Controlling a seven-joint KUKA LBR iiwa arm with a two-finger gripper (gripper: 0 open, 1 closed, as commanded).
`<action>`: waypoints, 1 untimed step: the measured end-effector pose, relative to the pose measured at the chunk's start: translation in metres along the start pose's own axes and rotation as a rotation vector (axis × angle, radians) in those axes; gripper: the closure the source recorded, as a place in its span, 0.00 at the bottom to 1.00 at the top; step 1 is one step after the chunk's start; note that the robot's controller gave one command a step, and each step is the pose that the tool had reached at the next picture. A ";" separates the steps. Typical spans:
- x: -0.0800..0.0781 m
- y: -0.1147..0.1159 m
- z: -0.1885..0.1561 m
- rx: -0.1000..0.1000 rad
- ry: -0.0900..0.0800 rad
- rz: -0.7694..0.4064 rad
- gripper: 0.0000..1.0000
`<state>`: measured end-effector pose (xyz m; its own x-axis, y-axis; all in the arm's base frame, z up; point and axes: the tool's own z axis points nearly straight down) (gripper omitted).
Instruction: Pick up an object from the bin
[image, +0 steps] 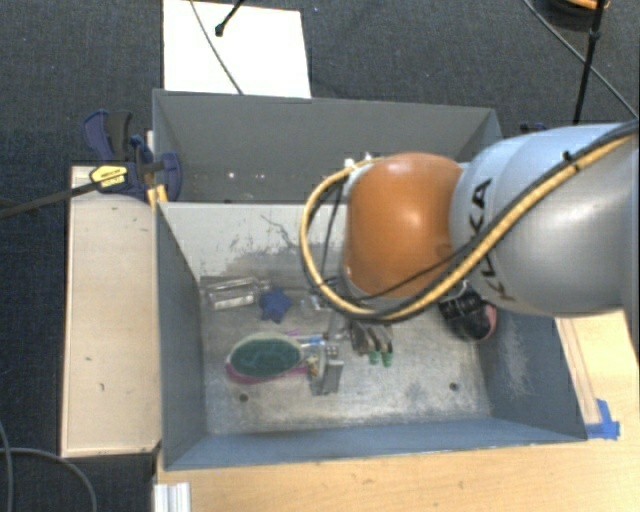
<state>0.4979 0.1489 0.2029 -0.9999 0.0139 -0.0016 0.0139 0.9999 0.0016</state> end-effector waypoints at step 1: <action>-0.041 0.031 0.133 -0.002 -0.001 0.148 0.00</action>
Offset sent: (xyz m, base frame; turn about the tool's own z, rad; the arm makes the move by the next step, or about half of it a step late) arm 0.0404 0.0288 -0.1329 0.1497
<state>0.5395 0.1795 0.0704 -0.9870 0.1610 -0.0024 0.1610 0.9870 0.0038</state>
